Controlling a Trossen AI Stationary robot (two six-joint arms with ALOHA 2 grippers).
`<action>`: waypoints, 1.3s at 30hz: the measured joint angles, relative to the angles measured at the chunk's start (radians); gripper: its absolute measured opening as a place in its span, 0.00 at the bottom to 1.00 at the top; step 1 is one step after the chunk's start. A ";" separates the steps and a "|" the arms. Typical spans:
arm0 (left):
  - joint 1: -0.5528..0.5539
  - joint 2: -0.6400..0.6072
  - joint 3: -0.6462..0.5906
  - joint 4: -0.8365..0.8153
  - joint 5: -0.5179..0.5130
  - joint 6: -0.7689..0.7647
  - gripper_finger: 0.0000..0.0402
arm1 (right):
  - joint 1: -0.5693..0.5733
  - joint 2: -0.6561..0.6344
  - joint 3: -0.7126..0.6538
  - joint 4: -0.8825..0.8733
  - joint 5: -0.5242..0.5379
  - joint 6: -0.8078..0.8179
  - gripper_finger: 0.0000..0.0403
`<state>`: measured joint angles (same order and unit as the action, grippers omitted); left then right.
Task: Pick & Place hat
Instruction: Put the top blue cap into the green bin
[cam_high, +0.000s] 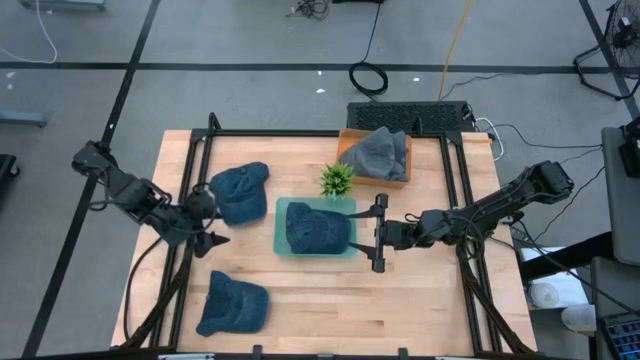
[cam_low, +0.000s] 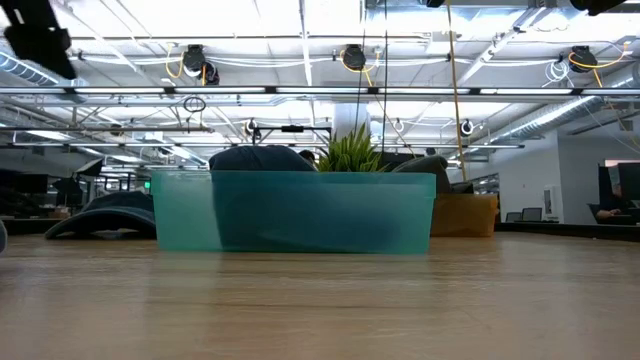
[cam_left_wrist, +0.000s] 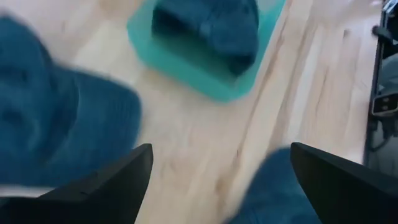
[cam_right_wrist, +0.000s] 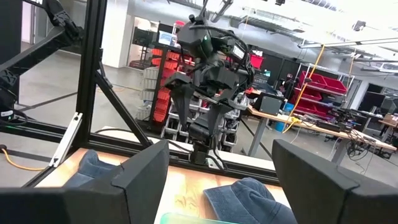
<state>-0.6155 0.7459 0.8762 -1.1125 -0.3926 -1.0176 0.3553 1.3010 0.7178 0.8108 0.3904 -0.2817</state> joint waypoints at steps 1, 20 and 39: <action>0.000 0.000 0.005 -0.021 0.020 -0.029 0.97 | 0.000 0.000 0.000 0.000 0.000 0.000 0.68; 0.083 0.174 0.016 -0.239 0.176 -0.055 0.97 | -0.001 0.000 0.000 0.000 0.000 -0.037 0.68; 0.227 0.607 0.295 -0.409 0.104 0.168 0.97 | -0.001 0.000 0.000 0.000 0.000 -0.037 0.68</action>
<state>-0.3882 1.3532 1.1716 -1.5217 -0.2889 -0.8498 0.3546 1.3010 0.7177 0.8108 0.3904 -0.3188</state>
